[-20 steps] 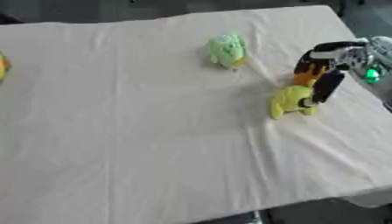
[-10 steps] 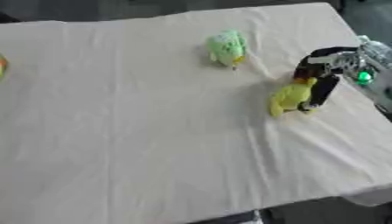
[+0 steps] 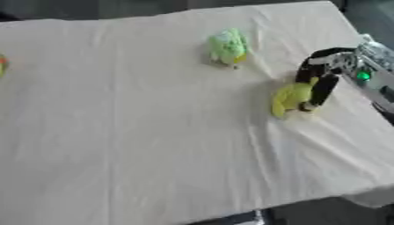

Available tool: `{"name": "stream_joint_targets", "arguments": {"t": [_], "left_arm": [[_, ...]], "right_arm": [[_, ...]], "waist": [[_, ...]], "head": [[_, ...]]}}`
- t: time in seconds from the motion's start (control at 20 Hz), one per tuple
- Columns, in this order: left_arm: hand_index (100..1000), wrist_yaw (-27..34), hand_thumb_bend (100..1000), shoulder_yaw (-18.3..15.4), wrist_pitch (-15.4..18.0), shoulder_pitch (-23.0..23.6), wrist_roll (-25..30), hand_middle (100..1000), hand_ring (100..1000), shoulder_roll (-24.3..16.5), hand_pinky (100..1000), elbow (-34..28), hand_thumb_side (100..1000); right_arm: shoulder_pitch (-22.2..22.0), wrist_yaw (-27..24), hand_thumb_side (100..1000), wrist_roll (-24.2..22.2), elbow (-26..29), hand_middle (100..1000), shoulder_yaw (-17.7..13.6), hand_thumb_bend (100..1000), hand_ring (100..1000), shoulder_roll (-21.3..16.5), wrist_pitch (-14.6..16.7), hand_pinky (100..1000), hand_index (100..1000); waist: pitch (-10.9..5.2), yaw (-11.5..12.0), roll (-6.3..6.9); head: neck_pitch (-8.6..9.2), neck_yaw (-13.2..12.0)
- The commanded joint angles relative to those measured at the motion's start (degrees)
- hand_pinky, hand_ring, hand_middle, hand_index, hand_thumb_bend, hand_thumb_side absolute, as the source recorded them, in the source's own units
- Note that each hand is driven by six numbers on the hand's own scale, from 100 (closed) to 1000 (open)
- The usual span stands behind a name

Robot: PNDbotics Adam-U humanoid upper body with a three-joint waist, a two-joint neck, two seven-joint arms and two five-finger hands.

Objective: Pick up the objects with one hand, pass them to the other hand, and then place them into the box on the other side of the table.

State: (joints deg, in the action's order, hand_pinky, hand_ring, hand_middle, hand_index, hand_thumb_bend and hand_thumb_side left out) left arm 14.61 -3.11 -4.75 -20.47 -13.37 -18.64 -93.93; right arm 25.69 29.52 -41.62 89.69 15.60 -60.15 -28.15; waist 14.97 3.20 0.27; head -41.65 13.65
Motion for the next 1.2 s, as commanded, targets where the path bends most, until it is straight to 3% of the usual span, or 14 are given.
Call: {"name": "stream_joint_targets", "arguments": {"t": [0.05, 0.3, 0.65, 1.2], "left_arm": [[740, 0.20, 484, 0.00, 0.11, -0.71, 0.24, 653, 711, -1.25, 597, -0.73, 744], [740, 0.25, 484, 0.01, 0.13, -0.80, 0.29, 654, 712, -1.14, 598, -0.77, 744], [740, 0.21, 482, 0.05, 0.13, -0.77, 0.35, 654, 713, -1.25, 598, -0.75, 745], [739, 0.21, 479, -0.11, 0.16, -0.62, 0.28, 655, 714, -1.53, 598, -0.78, 746]], "right_arm": [[0.19, -1.02, 100, -0.01, 0.46, 721, 0.22, 475, 757, -0.95, -0.59, 847, 754], [0.19, -1.34, 100, -0.18, -0.35, 669, 1.06, 468, 750, -0.34, 0.05, 843, 710], [-0.30, -1.51, 100, 2.61, 0.81, 535, 0.18, 414, 715, -0.52, -0.70, 820, 570], [-2.77, -0.17, 100, 7.48, 7.09, 504, -4.31, 392, 695, -2.51, -4.01, 813, 531]], "waist": [[-0.69, 0.11, -0.11], [-0.71, 0.29, -0.14], [-0.84, 0.12, -0.29], [-0.97, -0.39, -0.51]], "head": [[-0.09, 0.04], [-0.14, 0.16], [-0.22, 0.07], [-0.27, -0.25]]}}
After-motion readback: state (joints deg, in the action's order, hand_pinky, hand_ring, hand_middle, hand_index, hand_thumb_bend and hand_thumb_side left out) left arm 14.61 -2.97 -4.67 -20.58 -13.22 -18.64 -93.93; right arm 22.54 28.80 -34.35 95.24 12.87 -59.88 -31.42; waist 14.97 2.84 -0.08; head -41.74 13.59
